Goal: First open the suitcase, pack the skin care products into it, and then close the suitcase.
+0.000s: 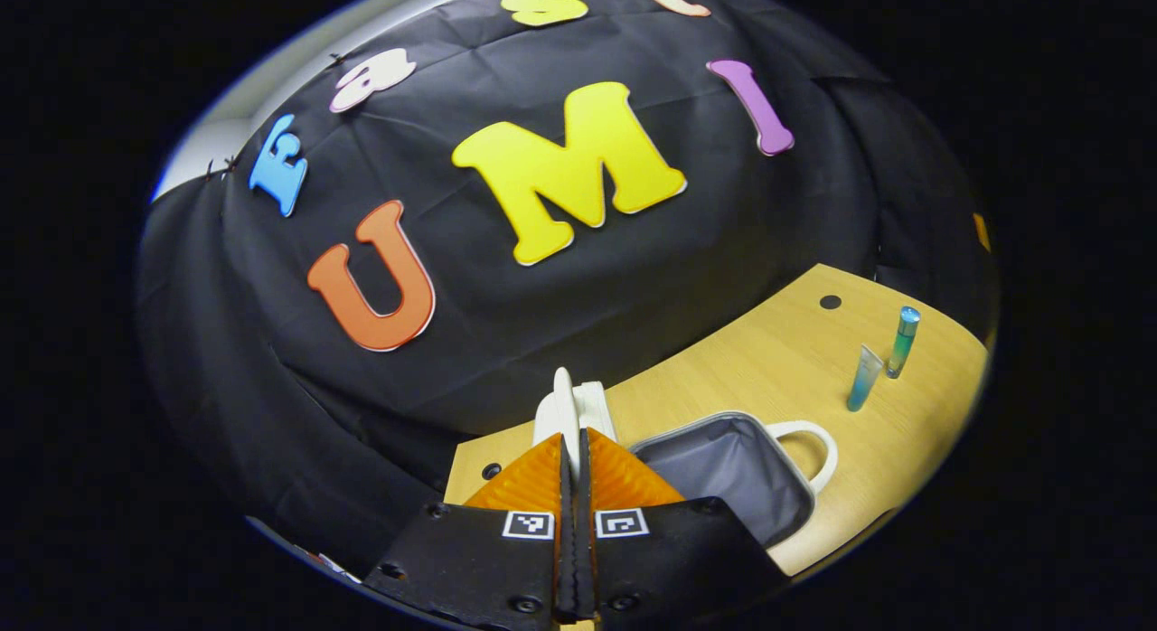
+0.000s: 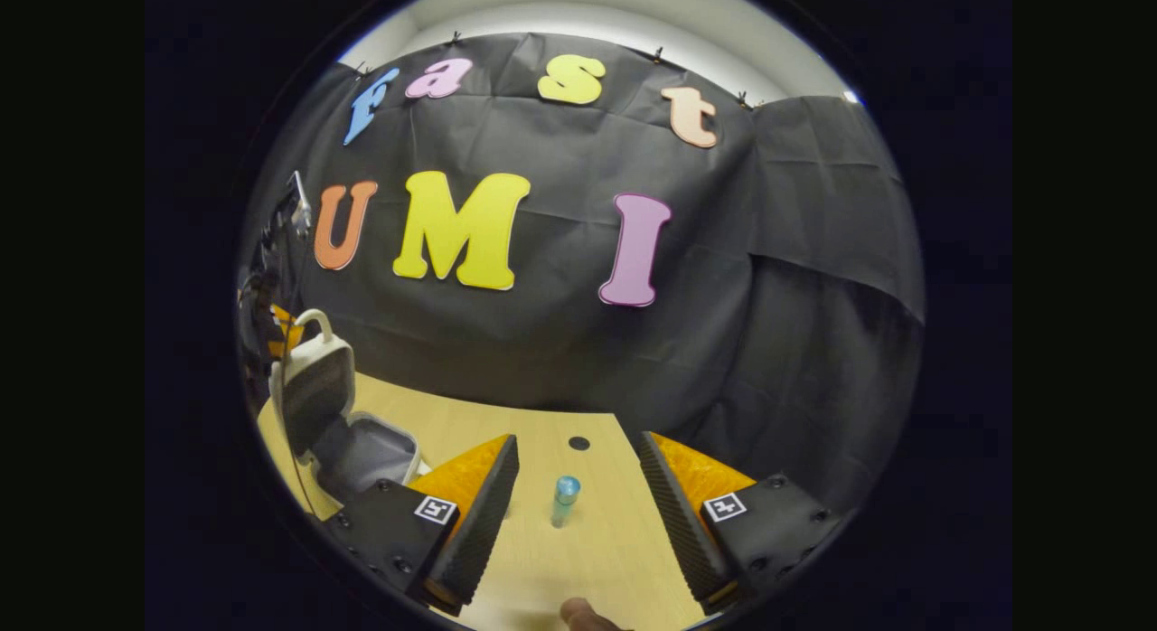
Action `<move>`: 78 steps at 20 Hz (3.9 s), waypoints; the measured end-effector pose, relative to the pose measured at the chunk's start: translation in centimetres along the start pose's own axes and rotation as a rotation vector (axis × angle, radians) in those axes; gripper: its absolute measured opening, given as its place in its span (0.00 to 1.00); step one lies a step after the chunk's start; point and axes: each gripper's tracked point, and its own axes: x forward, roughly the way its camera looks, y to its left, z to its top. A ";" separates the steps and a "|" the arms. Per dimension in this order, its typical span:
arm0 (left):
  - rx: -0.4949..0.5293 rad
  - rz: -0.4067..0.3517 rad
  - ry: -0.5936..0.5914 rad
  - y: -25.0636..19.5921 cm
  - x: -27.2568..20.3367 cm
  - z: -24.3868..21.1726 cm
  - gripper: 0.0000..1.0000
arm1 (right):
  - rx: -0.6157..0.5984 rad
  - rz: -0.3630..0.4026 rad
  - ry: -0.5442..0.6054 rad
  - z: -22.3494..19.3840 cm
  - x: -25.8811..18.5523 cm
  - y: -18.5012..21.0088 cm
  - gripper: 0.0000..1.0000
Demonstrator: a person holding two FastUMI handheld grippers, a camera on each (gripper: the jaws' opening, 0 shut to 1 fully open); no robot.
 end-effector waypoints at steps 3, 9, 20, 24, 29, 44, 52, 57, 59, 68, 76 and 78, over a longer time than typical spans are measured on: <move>-0.012 0.049 0.036 5.6 1.1 -3.7 0.03 | 0.015 -0.006 0.011 0.2 0.4 1.5 0.80; -0.031 0.073 0.151 13.2 4.5 -12.5 0.03 | 0.008 -0.052 0.026 0.2 0.8 2.6 0.80; -0.094 0.008 0.318 14.3 9.6 -26.7 0.03 | -0.008 -0.095 0.136 -3.6 0.0 2.1 0.81; -0.123 -0.020 0.382 13.3 10.7 -30.6 0.03 | -0.011 -0.110 0.187 -5.7 -0.7 1.6 0.81; -0.149 -0.027 0.398 12.5 11.6 -32.7 0.07 | -0.041 -0.094 0.209 -6.5 -0.8 2.2 0.80; -0.352 -0.013 0.339 9.0 3.3 -27.2 0.99 | -0.090 0.101 0.158 -7.0 0.5 3.6 0.80; -0.349 -0.198 0.224 -7.6 -0.4 -15.1 0.99 | -0.111 0.191 0.152 -8.8 2.1 -1.1 0.80; -0.291 -0.361 0.161 -21.1 -1.2 -7.3 0.99 | -0.116 0.219 0.160 -9.9 3.6 -5.1 0.80; -0.265 -0.422 0.152 -26.2 -1.8 -5.2 0.99 | -0.112 0.222 0.172 -10.5 4.3 -6.8 0.80; -0.264 -0.512 0.199 -41.5 1.6 -3.2 0.99 | -0.119 0.256 0.248 -14.3 7.5 -12.1 0.80; -0.300 -0.416 0.198 -46.1 8.0 -4.6 0.99 | -0.159 0.283 0.323 -18.4 9.0 -13.6 0.80; -0.315 -0.388 0.219 -46.4 9.2 -5.8 0.93 | -0.161 0.280 0.347 -19.5 9.5 -13.8 0.80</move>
